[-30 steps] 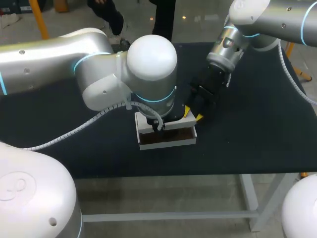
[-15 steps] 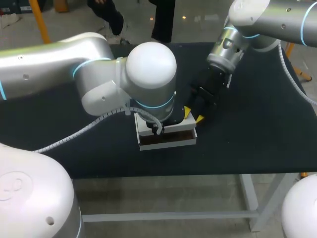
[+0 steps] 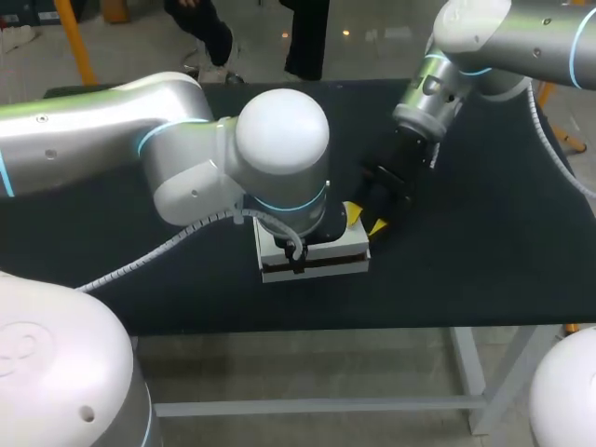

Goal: Assemble the packaging by folding the flat box into shape, placing the metal phone stand inside, and closing the box properly

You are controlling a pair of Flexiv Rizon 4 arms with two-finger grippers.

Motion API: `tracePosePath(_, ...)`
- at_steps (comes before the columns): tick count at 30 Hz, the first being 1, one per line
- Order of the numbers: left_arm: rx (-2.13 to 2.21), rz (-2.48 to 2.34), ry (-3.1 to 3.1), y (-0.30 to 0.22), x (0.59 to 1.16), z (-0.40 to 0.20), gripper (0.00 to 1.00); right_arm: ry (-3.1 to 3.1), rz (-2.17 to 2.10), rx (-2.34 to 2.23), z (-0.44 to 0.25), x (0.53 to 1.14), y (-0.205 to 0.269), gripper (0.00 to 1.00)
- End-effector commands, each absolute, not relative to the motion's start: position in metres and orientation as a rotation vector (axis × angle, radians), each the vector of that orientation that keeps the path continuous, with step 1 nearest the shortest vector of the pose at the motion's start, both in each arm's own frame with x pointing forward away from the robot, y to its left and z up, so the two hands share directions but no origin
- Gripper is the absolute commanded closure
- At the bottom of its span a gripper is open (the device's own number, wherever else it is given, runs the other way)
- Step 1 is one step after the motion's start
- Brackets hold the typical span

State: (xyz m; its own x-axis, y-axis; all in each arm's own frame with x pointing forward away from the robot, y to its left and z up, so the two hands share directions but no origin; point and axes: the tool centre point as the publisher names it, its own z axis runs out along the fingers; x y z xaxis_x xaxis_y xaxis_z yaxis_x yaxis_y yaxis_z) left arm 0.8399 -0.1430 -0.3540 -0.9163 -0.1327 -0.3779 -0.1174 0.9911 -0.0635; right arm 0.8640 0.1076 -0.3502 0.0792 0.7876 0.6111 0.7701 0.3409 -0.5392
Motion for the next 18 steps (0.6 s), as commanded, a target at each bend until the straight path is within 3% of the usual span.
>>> tracePosePath(1, -0.181, -0.050, 2.744, -0.145, 0.840, -0.358, 0.60, -1.673, 0.016, -1.419, -0.350, 0.861, 0.106, 0.54)
tracePosePath(14, -0.195, -0.055, 2.755, -0.143, 0.842, -0.362, 0.53, -1.686, -0.069, -1.438, -0.340, 0.856, 0.099, 0.62)
tracePosePath(16, -0.198, -0.056, 2.755, -0.143, 0.842, -0.362, 0.52, -1.692, -0.086, -1.440, -0.337, 0.854, 0.097, 0.71)
tracePosePath(18, -0.199, -0.056, 2.754, -0.143, 0.841, -0.361, 0.51, -1.707, -0.107, -1.441, -0.335, 0.852, 0.098, 0.89)
